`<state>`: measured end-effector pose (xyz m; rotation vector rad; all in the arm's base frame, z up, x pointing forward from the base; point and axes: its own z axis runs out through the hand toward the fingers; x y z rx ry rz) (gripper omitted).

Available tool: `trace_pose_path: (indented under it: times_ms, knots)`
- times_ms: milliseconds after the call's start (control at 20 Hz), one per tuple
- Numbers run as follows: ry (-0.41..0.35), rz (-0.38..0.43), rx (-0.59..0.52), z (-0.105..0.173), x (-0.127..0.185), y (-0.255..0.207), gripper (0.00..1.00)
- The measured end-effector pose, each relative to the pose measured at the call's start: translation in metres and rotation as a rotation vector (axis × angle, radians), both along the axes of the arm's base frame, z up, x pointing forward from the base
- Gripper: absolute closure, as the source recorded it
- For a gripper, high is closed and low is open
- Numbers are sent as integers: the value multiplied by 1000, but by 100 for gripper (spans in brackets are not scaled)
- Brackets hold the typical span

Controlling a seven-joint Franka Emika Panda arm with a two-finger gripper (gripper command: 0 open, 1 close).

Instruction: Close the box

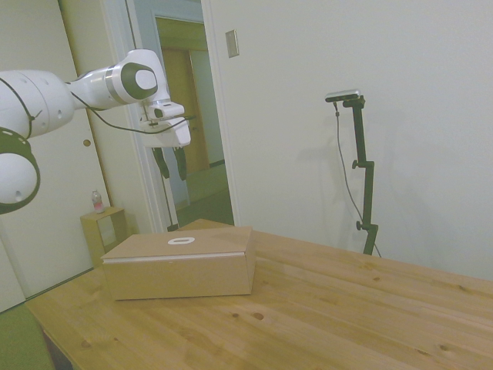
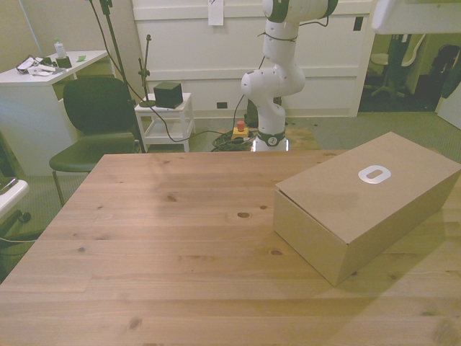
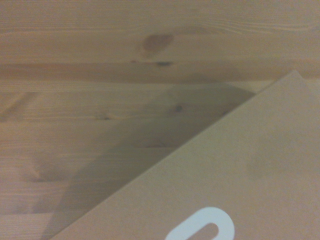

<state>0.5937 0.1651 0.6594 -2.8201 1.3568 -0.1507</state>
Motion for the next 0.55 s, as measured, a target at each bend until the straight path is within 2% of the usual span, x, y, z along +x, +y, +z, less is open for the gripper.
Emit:
trace_pose_path:
  times_ms: [350,550]
  knots:
    - [37,-68,-61,-62,-17,-52,0]
    - [25,-82,-60,-78,-47,-72,0]
